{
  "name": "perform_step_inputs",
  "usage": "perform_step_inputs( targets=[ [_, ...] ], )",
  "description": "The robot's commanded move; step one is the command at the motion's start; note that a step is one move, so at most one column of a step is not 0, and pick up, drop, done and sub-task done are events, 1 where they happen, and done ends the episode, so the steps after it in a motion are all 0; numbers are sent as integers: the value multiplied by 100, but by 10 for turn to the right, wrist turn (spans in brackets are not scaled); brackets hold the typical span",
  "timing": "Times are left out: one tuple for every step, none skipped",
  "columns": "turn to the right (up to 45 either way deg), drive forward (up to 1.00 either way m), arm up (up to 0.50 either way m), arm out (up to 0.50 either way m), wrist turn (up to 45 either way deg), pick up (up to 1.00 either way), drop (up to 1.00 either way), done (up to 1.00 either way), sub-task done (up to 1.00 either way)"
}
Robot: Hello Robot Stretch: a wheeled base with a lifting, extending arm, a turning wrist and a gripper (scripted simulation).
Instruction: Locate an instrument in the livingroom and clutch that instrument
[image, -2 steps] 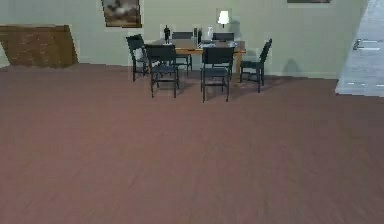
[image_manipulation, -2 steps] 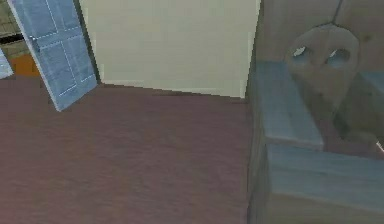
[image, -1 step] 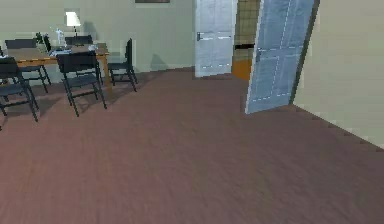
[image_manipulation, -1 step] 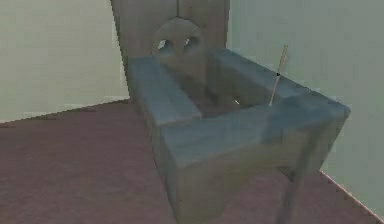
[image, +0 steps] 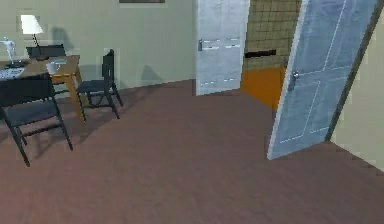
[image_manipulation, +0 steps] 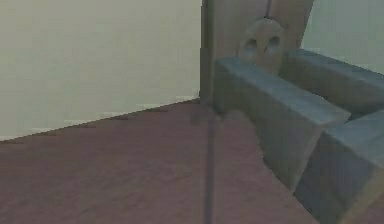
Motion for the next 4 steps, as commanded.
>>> perform_step_inputs(
  targets=[
    [0, 100, 0, 0, 0, 0, 0, 0, 0],
    [60, 0, 0, 0, 0, 0, 0, 0, 0],
    [0, 65, 0, 0, 0, 0, 0, 0, 0],
    [150, 0, 0, 0, 0, 0, 0, 0, 0]
  ],
)
